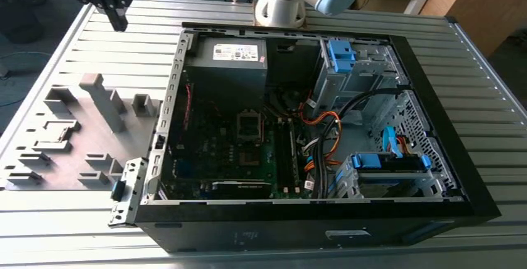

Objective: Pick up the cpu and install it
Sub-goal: 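Reach for the cpu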

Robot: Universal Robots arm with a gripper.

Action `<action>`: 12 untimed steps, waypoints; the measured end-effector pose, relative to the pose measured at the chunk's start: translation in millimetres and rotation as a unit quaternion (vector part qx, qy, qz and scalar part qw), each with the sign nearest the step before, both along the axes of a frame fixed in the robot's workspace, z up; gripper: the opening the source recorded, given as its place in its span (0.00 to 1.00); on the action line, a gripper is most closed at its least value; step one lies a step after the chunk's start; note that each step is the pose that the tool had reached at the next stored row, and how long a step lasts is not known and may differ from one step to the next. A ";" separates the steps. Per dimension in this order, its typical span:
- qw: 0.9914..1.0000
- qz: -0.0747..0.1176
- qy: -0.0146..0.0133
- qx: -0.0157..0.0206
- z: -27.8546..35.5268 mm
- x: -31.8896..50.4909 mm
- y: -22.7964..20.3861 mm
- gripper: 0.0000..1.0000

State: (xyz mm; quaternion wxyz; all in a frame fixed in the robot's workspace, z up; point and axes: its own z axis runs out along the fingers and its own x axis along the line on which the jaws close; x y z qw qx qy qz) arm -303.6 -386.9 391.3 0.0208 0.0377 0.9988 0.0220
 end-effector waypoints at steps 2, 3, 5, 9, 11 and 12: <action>1.000 0.000 0.000 0.000 0.0 -2.2 0.0 0.11; 1.000 0.000 0.000 0.000 0.0 -3.3 0.0 0.11; 1.000 0.000 0.000 0.000 0.0 -5.3 0.0 0.11; 1.000 0.000 0.000 0.000 -0.1 -9.1 0.0 0.11; 1.000 0.000 0.000 0.000 -0.1 -11.2 0.0 0.11; 1.000 0.000 0.000 0.000 -0.1 -12.2 0.0 0.11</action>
